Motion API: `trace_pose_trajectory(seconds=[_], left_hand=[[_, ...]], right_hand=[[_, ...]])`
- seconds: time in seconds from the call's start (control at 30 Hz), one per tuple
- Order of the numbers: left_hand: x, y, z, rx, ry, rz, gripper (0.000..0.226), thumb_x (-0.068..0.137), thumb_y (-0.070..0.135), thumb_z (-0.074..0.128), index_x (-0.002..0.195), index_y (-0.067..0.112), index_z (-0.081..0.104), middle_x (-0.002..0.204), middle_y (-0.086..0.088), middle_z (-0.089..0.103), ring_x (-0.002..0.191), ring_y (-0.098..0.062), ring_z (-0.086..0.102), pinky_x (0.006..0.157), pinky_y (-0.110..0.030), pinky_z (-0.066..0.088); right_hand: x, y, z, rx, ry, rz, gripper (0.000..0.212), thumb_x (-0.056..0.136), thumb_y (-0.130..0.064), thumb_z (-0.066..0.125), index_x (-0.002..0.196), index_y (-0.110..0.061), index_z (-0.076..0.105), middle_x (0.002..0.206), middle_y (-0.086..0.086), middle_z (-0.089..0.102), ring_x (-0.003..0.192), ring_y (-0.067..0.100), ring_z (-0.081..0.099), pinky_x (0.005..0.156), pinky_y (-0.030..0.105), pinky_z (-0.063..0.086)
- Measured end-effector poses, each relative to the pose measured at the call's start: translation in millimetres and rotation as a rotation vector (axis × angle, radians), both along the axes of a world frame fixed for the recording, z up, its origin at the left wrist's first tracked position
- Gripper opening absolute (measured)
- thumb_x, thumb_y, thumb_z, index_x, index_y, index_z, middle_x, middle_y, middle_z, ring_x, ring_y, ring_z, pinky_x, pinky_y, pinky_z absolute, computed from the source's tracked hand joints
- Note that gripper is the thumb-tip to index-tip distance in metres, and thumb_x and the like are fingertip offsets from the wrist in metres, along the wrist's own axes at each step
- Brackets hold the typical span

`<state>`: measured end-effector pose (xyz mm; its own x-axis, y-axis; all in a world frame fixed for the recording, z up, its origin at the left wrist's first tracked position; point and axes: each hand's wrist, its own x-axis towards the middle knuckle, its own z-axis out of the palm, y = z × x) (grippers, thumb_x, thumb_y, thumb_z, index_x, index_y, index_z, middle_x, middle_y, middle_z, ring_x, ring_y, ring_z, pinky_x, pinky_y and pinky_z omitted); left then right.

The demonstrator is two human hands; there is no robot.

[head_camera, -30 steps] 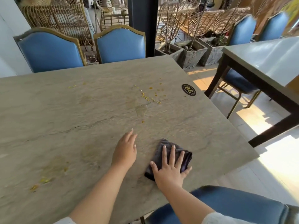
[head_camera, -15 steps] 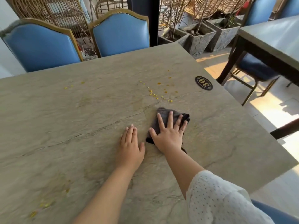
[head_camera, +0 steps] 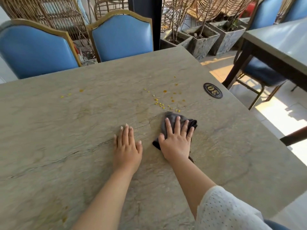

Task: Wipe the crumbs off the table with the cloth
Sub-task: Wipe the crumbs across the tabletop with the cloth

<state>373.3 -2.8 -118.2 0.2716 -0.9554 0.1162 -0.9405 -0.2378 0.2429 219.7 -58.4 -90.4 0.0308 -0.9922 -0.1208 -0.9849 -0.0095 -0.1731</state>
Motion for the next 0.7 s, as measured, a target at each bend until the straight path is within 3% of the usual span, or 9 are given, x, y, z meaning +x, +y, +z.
trace_pose_trajectory(seconds=[0.1,0.17,0.27,0.37,0.47,0.6,0.7], left_hand=[[2,-1,1,0.006,0.027,0.014,0.064,0.083,0.039,0.035,0.133,0.002,0.051,0.145,-0.016,0.045,0.132,-0.034,0.045,0.108,-0.052,0.034],[3,-5,5,-0.004,0.052,0.029,0.064,0.082,0.040,0.033,0.131,0.004,0.054,0.144,-0.013,0.046,0.130,-0.034,0.046,0.107,-0.052,0.036],[9,-17,11,-0.025,0.017,0.044,0.060,0.084,0.037,0.030,0.128,0.004,0.056,0.141,-0.012,0.049,0.125,-0.034,0.050,0.108,-0.055,0.034],[13,-34,7,-0.017,0.020,0.060,0.066,0.085,0.035,0.025,0.136,0.002,0.049,0.149,-0.012,0.041,0.136,-0.032,0.040,0.114,-0.054,0.021],[13,-42,0,-0.018,0.033,0.088,0.064,0.085,0.031,0.026,0.136,-0.002,0.048,0.149,-0.014,0.040,0.137,-0.032,0.039,0.112,-0.054,0.027],[12,-42,-3,-0.037,0.002,0.076,0.062,0.086,0.030,0.029,0.137,-0.002,0.046,0.148,-0.014,0.040,0.137,-0.031,0.038,0.113,-0.053,0.026],[14,-42,-3,-0.038,0.004,0.076,0.063,0.086,0.030,0.028,0.138,-0.001,0.045,0.150,-0.013,0.039,0.139,-0.031,0.036,0.114,-0.053,0.025]], right_hand=[[4,29,-3,-0.040,-0.045,0.218,0.067,0.087,-0.049,0.027,0.149,-0.042,0.004,0.160,-0.002,-0.007,0.146,0.027,-0.014,0.116,0.047,-0.014],[-14,48,-7,-0.094,-0.066,0.247,0.067,0.083,-0.046,0.032,0.148,-0.042,0.016,0.160,-0.004,0.005,0.148,0.026,-0.002,0.116,0.046,-0.006],[-47,41,-9,-0.126,-0.014,0.045,0.068,0.081,-0.047,0.029,0.148,-0.038,0.024,0.160,0.000,0.013,0.147,0.029,0.007,0.117,0.047,-0.003],[-57,-2,-7,-0.040,0.024,-0.169,0.066,0.088,-0.049,0.025,0.151,-0.036,0.009,0.161,0.003,-0.002,0.147,0.030,-0.006,0.116,0.049,-0.012],[-42,-51,-6,-0.016,-0.010,-0.261,0.068,0.090,-0.051,0.025,0.152,-0.032,0.005,0.161,0.003,-0.006,0.146,0.030,-0.010,0.115,0.050,-0.014],[-8,-80,-4,-0.021,-0.072,-0.139,0.067,0.089,-0.045,0.027,0.152,-0.030,0.008,0.161,0.000,-0.005,0.147,0.025,-0.010,0.117,0.045,-0.012],[6,-61,0,-0.069,-0.201,0.078,0.063,0.089,-0.034,0.041,0.149,-0.029,0.023,0.160,-0.003,0.010,0.148,0.020,0.001,0.120,0.037,-0.004]])
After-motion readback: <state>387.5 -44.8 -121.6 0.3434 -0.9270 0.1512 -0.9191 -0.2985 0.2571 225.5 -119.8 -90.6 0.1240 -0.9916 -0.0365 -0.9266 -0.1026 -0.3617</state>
